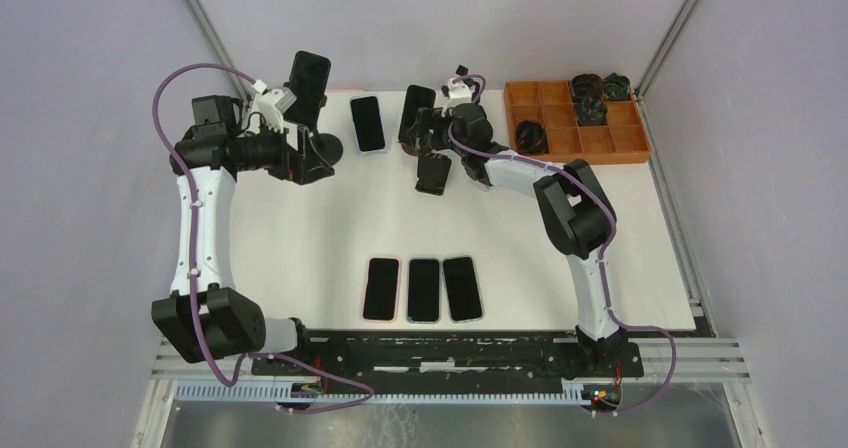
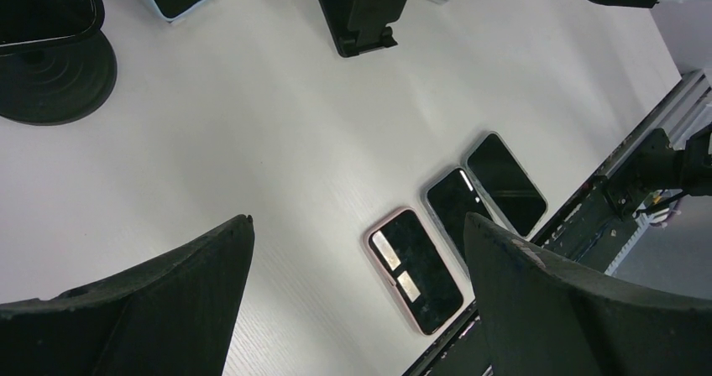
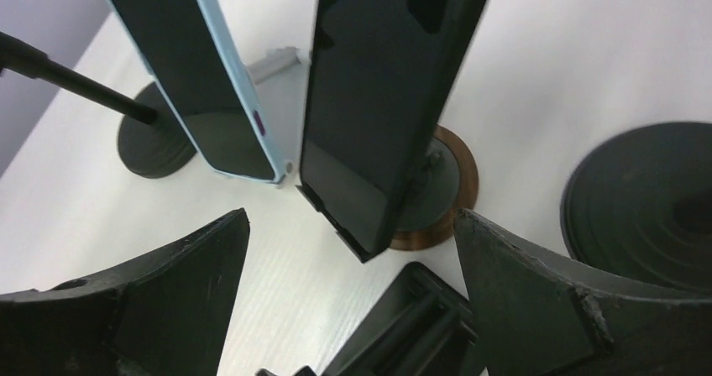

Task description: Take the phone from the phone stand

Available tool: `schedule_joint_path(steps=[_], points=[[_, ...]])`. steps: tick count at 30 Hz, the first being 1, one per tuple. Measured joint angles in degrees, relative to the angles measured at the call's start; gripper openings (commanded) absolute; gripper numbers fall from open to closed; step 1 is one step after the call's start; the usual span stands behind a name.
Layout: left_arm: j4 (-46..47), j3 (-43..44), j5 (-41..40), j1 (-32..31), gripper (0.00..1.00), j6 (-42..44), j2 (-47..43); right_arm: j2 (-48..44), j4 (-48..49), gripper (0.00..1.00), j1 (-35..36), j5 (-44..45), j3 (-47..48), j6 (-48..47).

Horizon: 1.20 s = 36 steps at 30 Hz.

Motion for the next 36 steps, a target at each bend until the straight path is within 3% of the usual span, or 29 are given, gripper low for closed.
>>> schedule_joint_path(steps=[10,16,28,36], points=[[0.0,0.0,1.49,0.04,1.0,0.04,0.44,1.88,2.25,0.98,-1.86,0.5,1.4,0.96],[0.02,0.0,1.4,0.04,1.0,0.11,0.44,8.37,4.9,0.94,-3.04,-0.66,8.92,2.21],[0.02,0.0,0.15,0.04,1.0,0.87,0.44,15.19,12.37,0.81,-3.67,-3.91,13.66,4.33],[0.04,0.0,-0.24,0.04,1.0,1.2,0.42,17.49,14.75,0.55,-3.45,-6.69,16.85,5.2]])
